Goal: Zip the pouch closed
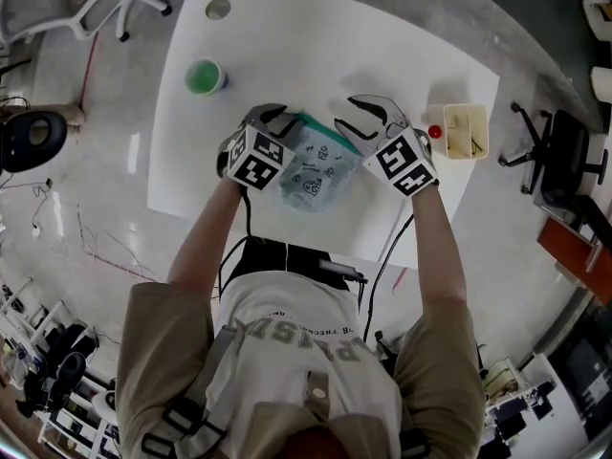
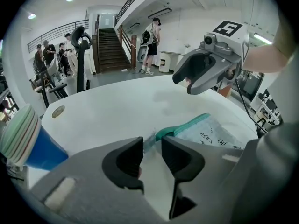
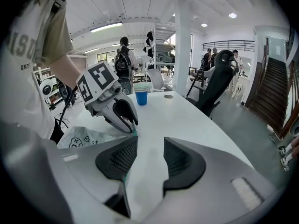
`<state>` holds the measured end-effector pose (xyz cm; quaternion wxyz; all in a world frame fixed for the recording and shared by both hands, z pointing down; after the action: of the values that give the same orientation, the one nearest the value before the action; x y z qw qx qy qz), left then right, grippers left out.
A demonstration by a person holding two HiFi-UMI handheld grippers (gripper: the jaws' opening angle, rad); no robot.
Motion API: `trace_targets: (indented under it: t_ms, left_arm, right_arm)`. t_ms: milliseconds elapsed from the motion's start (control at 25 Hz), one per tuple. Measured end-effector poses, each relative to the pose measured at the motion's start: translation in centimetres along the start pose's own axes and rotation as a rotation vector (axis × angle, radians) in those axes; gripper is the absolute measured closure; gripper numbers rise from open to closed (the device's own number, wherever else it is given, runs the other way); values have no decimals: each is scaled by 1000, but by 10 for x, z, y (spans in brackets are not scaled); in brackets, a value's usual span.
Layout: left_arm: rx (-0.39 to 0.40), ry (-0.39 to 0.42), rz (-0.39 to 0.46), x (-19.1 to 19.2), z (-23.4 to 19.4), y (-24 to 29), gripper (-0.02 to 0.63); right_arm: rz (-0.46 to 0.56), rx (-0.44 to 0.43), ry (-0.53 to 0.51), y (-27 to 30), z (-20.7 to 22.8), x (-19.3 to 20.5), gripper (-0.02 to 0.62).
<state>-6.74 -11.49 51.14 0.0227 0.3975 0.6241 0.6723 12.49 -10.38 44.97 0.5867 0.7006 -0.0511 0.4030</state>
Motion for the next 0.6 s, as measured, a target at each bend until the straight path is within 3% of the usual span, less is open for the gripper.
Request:
trace_targets:
  t_ms: [280,600]
  left_arm:
    - [-12,35,9,-1,-3,-5,549]
    - [13,83,21,1,-3,-7,575]
  right_arm:
    - [-15,-32,-22,8,4,-5,425]
    - [-70,-81,-89,23,8,-9,425]
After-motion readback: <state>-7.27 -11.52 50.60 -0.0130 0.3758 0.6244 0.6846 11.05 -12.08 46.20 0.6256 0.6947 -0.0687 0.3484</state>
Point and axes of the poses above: the fingertips, and each gripper's own axes: y forward along the fingers, z to its right, x out of its underside, the point moved 10 cm from there along -y, backward along the fingers, and after that the axes turned 8 degrees about -z, right-handed, at the moved point
